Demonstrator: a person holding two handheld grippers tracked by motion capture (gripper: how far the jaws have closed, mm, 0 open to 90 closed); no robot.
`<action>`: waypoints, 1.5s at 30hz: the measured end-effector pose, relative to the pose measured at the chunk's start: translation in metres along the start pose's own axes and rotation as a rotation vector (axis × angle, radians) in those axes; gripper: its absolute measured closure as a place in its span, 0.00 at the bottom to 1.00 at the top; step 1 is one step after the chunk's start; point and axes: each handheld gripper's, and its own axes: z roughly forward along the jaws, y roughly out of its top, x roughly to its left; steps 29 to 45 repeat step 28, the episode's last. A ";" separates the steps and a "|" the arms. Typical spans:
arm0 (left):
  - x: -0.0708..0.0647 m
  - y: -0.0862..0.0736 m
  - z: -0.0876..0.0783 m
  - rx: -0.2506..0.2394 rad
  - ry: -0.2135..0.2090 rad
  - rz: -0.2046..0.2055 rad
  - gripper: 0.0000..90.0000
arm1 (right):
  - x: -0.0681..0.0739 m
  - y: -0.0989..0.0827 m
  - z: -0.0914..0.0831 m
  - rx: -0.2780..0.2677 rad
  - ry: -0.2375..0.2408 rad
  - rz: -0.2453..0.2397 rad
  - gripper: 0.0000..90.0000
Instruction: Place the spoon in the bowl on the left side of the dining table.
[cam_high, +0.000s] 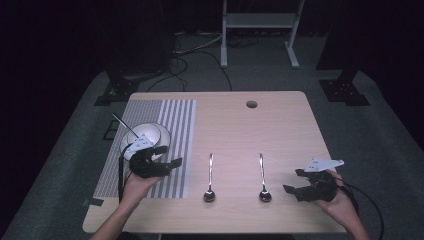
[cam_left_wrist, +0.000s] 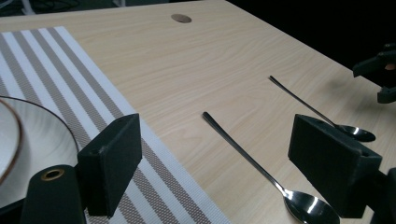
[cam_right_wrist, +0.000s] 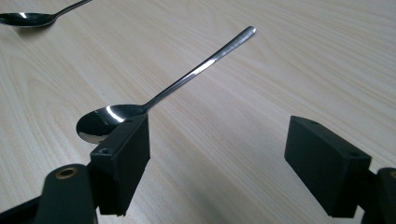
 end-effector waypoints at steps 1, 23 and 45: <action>-0.001 0.000 0.001 0.002 -0.002 0.001 0.18 | 0.000 0.000 0.000 0.001 0.000 -0.001 0.24; -0.035 -0.015 0.035 0.069 -0.064 0.035 0.18 | -0.001 0.000 0.002 0.004 0.002 0.005 0.22; -0.033 -0.015 0.034 0.056 -0.059 0.023 0.18 | -0.001 0.001 0.002 -0.004 0.008 0.006 0.21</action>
